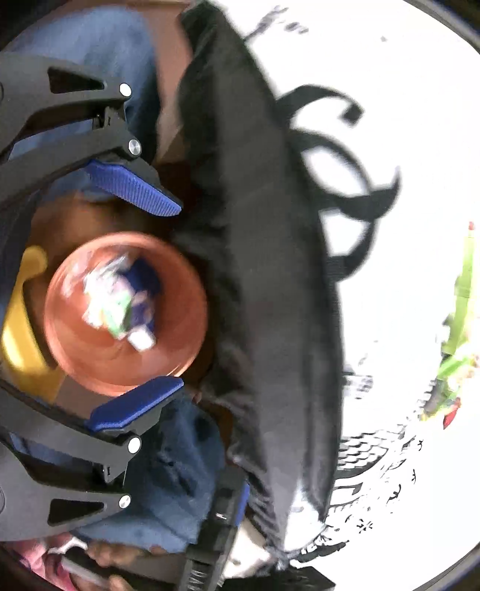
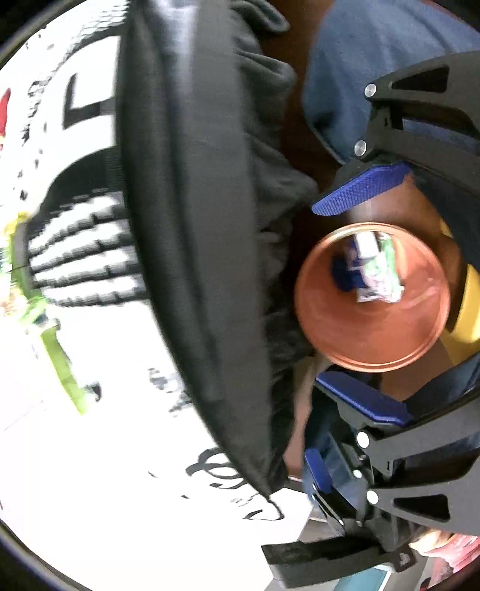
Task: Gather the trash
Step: 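Grasp the yellow-green medicine box with the right gripper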
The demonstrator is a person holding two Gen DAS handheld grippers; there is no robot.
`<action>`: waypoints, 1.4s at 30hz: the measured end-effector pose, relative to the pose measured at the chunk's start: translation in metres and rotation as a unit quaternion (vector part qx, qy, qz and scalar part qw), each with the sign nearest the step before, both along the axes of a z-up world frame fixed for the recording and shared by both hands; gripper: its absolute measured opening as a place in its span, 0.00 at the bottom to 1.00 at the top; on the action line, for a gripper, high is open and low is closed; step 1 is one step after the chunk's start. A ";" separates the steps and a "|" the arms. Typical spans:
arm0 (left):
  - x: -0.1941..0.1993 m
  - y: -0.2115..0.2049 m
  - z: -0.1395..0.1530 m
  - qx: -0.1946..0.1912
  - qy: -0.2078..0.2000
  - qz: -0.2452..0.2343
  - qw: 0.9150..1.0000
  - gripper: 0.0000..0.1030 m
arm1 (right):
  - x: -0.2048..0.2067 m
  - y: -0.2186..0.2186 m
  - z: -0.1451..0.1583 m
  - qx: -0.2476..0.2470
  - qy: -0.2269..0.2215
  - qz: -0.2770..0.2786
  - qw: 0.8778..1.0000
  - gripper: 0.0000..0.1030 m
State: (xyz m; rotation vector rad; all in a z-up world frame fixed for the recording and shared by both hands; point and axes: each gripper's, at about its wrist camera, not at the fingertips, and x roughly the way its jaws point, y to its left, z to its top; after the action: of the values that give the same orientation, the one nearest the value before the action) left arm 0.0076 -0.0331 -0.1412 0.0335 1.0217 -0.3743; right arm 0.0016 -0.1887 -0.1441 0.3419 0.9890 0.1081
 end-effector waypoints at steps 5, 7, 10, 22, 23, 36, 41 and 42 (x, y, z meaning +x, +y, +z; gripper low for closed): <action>0.011 0.002 0.047 0.041 -0.085 0.038 0.995 0.88 | 0.026 0.001 0.047 -0.029 -0.072 -0.001 0.997 0.85; 0.016 0.004 0.062 0.043 -0.109 0.052 0.992 0.88 | 0.040 0.003 0.065 -0.043 -0.104 0.000 0.994 0.87; 0.025 0.011 0.078 0.041 -0.131 0.072 0.988 0.88 | 0.064 0.005 0.089 -0.050 -0.143 0.000 0.988 0.88; 0.040 0.031 0.084 0.025 -0.123 0.101 0.987 0.89 | 0.215 -0.001 0.078 0.170 -0.072 0.014 0.983 0.88; 0.041 0.034 0.083 0.025 -0.122 0.103 0.987 0.89 | 0.222 -0.004 0.076 0.180 -0.062 0.005 0.982 0.88; 0.064 0.060 0.077 0.001 -0.097 0.123 0.988 0.89 | 0.289 -0.005 0.043 0.224 -0.005 -0.034 0.974 0.87; 0.065 0.063 0.076 0.003 -0.096 0.124 0.988 0.89 | 0.283 -0.001 0.052 0.223 -0.018 -0.033 0.974 0.50; 0.065 0.063 0.077 0.003 -0.096 0.125 0.988 0.89 | 0.279 -0.001 0.055 0.231 -0.025 -0.027 0.972 0.46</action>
State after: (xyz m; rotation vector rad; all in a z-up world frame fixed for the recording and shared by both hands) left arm 0.0723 0.0304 -0.0644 -0.0519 0.8240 -0.1363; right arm 0.2810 -0.1893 -0.0886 0.7880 0.8984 0.2976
